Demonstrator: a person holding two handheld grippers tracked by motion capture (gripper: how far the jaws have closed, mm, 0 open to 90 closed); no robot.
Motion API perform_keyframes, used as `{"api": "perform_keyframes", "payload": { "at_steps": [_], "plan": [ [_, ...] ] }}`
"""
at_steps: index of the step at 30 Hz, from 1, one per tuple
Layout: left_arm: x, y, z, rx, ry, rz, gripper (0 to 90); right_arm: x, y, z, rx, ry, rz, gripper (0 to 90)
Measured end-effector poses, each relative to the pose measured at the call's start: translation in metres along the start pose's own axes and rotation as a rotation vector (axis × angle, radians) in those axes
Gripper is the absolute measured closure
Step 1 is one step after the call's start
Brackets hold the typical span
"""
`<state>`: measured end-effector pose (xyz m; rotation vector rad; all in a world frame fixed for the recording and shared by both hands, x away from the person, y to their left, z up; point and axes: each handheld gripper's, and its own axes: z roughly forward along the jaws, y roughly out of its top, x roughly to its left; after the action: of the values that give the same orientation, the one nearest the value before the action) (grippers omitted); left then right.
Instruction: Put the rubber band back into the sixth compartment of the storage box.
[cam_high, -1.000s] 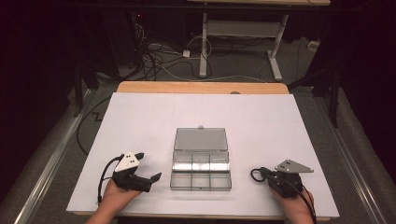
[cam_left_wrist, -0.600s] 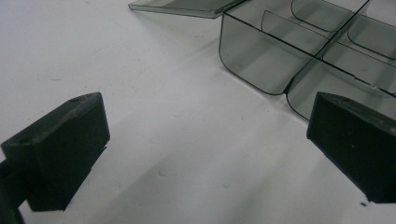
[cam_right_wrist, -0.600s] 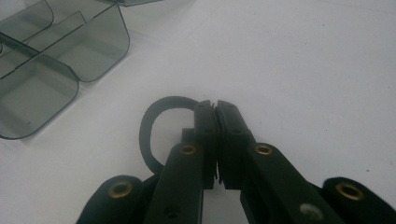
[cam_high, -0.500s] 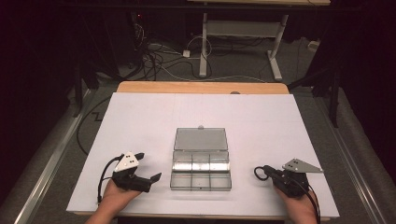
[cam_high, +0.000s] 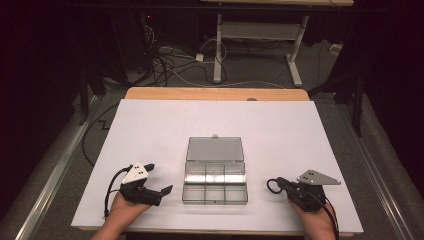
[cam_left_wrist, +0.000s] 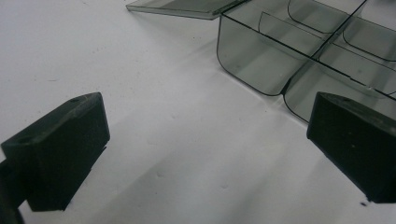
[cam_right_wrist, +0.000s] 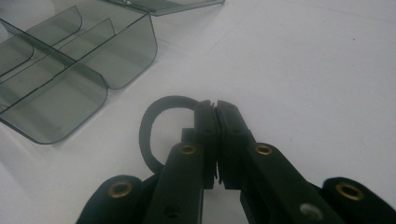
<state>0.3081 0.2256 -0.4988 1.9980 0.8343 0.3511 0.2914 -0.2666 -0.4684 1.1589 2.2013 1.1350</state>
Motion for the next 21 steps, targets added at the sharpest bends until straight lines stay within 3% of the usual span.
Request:
{"api": "perform_keyframes", "payload": {
  "at_steps": [21],
  "plan": [
    [0.0, 0.0, 0.0, 0.003, -0.003, 0.007, 0.0, 0.017, 0.005, 0.012, 0.01, 0.055, -0.03, 89.3]
  ]
}}
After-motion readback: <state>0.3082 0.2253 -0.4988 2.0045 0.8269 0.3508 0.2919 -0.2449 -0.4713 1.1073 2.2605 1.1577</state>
